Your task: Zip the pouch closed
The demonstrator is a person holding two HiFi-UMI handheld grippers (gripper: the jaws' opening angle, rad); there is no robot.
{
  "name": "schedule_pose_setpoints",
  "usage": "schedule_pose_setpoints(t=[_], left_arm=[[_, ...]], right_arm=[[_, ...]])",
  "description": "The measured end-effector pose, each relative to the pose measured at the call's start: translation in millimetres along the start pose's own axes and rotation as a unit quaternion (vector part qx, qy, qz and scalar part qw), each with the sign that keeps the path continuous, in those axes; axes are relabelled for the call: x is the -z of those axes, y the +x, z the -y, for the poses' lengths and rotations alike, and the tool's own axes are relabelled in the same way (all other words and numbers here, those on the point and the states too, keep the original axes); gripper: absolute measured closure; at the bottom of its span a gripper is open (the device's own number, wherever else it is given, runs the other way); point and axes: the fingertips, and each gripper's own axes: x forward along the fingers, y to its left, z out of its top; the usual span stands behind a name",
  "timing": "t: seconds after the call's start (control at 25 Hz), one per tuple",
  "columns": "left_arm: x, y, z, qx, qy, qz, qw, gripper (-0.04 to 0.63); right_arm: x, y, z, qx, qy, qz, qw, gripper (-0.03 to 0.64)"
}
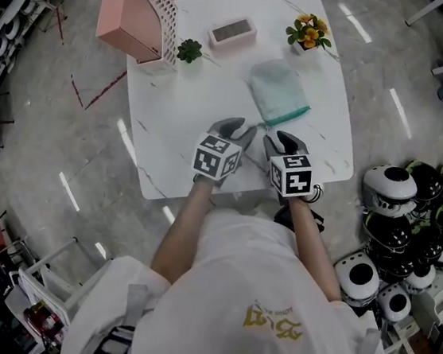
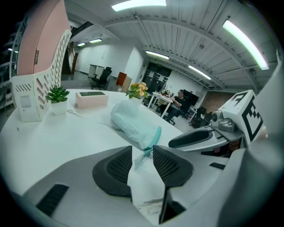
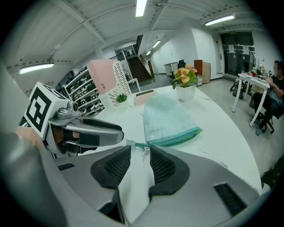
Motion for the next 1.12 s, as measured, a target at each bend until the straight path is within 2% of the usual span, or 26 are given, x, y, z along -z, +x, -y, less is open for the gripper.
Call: schedule_pose_setpoints(t=[0.56,1.12], left_arm=[[14,31,0,0.023,0.073,-0.067,0.9948,0.432],[18,46,7,0.032,0.127,-0.091,0.9872,0.448]], right_arm=[[19,33,7,-0.009,0.001,-0.063,0.998,0.486],[20,42,11,0.007,-0.051,-0.072,0.996,0.525]])
